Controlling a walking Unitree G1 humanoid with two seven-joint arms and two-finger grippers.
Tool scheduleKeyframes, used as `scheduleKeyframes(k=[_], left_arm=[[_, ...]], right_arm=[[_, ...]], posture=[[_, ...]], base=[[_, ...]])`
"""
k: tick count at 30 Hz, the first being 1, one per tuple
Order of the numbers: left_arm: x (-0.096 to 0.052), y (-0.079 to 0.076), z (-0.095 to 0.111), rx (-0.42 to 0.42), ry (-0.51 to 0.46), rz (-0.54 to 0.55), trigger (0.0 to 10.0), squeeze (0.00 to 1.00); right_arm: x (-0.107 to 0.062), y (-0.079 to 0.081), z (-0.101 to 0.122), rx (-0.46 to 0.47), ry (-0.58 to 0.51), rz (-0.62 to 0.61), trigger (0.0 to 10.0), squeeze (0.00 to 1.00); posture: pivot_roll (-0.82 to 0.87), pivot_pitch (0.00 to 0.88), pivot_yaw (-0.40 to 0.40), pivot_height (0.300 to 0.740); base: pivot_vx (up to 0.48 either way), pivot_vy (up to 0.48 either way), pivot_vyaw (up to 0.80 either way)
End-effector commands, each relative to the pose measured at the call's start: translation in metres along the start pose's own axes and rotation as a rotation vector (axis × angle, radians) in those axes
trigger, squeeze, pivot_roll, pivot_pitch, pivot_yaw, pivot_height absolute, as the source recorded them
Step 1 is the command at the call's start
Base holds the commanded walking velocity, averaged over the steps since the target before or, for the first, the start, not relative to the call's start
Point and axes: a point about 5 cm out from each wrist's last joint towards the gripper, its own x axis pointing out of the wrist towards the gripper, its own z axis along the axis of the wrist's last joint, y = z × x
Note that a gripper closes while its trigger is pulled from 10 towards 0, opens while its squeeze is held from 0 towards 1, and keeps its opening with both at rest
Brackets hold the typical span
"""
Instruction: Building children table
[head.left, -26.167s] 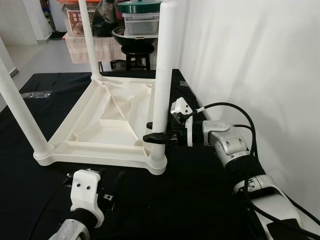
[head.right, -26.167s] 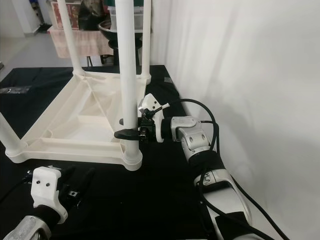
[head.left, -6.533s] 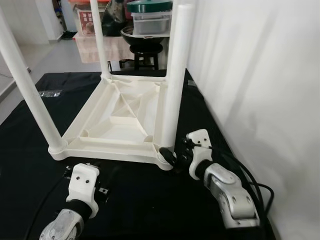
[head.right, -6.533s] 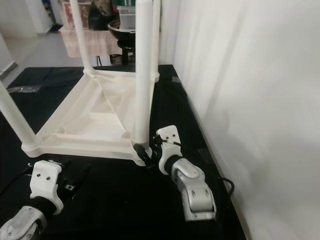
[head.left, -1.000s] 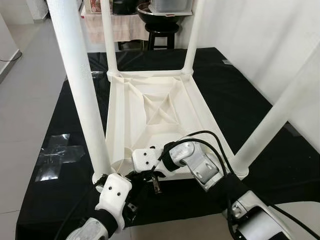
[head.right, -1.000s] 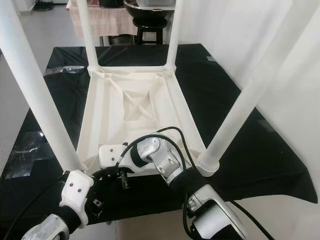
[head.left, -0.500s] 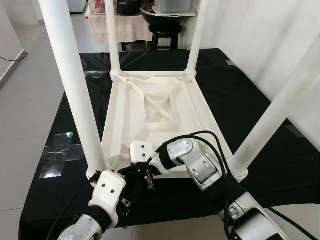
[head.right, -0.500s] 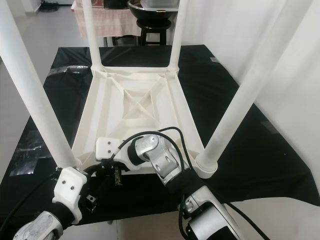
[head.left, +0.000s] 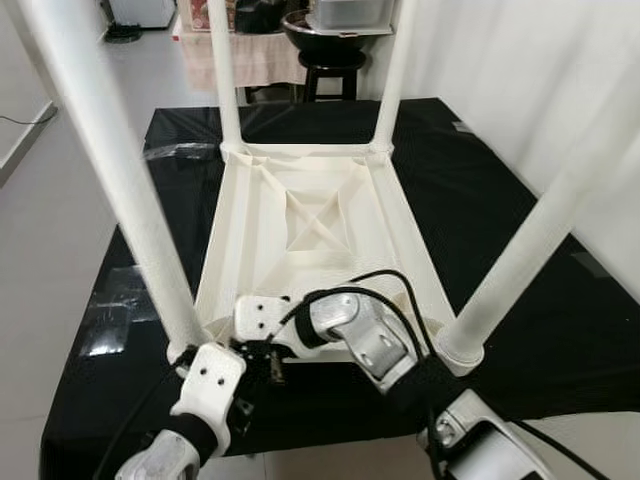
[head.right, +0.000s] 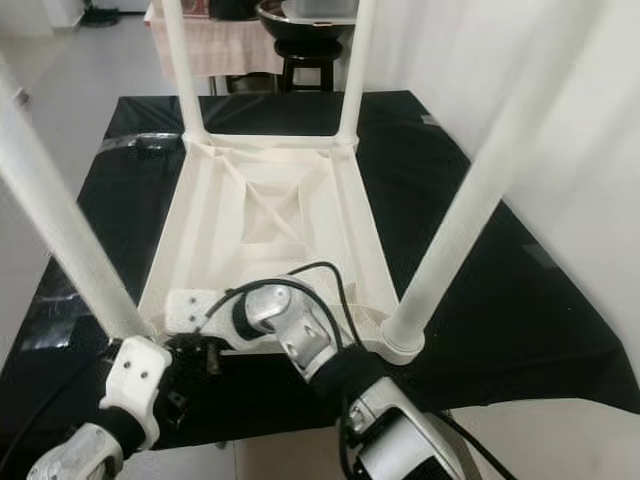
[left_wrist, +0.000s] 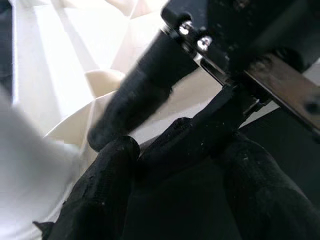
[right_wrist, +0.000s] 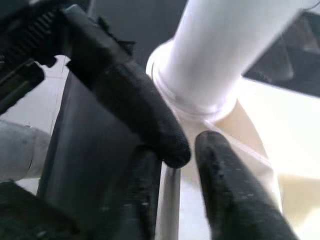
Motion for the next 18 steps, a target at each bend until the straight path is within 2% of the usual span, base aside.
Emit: scheduleKeyframes(k=[1,3,4,5,7,8,9,10,11,12,13,14,16,17,18], left_arm=[[0.008,-0.007,0.000,-0.014,-0.003,-0.033,10.0,0.00],[0.008,-0.006,0.000,-0.011,-0.005,-0.033,10.0,0.00],[0.008,-0.006,0.000,-0.011,-0.005,-0.033,10.0,0.00],[0.009,-0.005,0.001,-0.008,-0.006,-0.033,10.0,0.00],[0.009,-0.005,0.001,-0.008,-0.006,-0.033,10.0,0.00],[0.009,-0.005,0.001,-0.007,-0.008,-0.033,10.0,0.00],[0.009,-0.003,0.002,-0.007,-0.011,-0.032,10.0,0.00],[0.009,-0.003,0.002,-0.007,-0.011,-0.032,10.0,0.00],[0.009,-0.002,0.002,-0.007,-0.012,-0.032,10.0,0.00],[0.009,-0.001,0.003,-0.013,-0.014,-0.038,10.0,0.00],[0.009,-0.001,0.003,-0.013,-0.014,-0.038,10.0,0.00],[0.009,0.000,0.003,-0.017,-0.015,-0.042,10.0,0.00],[0.007,-0.001,0.002,-0.038,-0.017,-0.074,10.0,0.00],[0.007,-0.001,0.002,-0.038,-0.017,-0.074,10.0,0.00],[0.006,-0.002,0.002,-0.054,-0.020,-0.093,10.0,0.00]], right_arm=[[0.020,0.016,0.040,-0.123,-0.159,0.113,10.0,1.00],[0.002,0.003,0.030,-0.126,-0.139,0.058,10.0,1.00],[0.002,0.003,0.030,-0.126,-0.139,0.058,10.0,1.00],[-0.009,-0.001,0.024,-0.138,-0.122,0.045,10.0,1.00],[-0.009,-0.001,0.024,-0.138,-0.122,0.045,10.0,1.00],[-0.019,-0.003,0.018,-0.150,-0.100,0.047,10.0,1.00],[-0.036,-0.004,0.005,-0.155,-0.055,0.046,10.0,0.04],[-0.036,-0.004,0.005,-0.155,-0.055,0.046,10.0,0.04],[-0.046,-0.004,-0.002,-0.157,-0.025,0.045,10.0,0.04],[-0.063,-0.003,-0.016,-0.141,0.028,0.038,10.0,0.00],[-0.063,-0.003,-0.016,-0.141,0.028,0.038,10.0,0.00],[-0.074,-0.003,-0.024,-0.131,0.062,0.030,10.0,0.00],[-0.106,0.003,-0.045,-0.052,0.140,-0.012,10.0,0.00],[-0.106,0.003,-0.045,-0.052,0.140,-0.012,10.0,0.00],[-0.119,0.008,-0.053,-0.008,0.160,-0.018,10.0,0.00]], posture=[[0.04,0.015,-0.039,0.740],[0.04,0.010,-0.037,0.740],[0.04,0.010,-0.037,0.740],[0.04,0.007,-0.035,0.740],[0.04,0.007,-0.035,0.740],[0.04,0.007,-0.035,0.740],[0.04,0.002,-0.032,0.740],[0.04,0.002,-0.032,0.740],[0.04,0.002,-0.032,0.740],[0.04,0.000,-0.027,0.740],[0.04,0.000,-0.027,0.740],[0.04,0.000,-0.027,0.740],[0.03,0.000,-0.020,0.740],[0.03,0.000,-0.020,0.740],[0.02,0.000,-0.016,0.740]], base=[[0.000,0.000,0.00],[0.000,0.000,0.00],[0.000,0.000,0.00],[0.000,0.000,0.00],[0.000,0.000,0.00],[0.000,0.000,0.00],[0.000,0.000,0.00],[0.000,0.000,0.00],[0.000,0.000,0.00],[0.000,0.000,0.00],[0.000,0.000,0.00],[0.000,0.000,0.00],[0.000,0.000,0.00],[0.000,0.000,0.00],[0.000,0.000,0.00]])
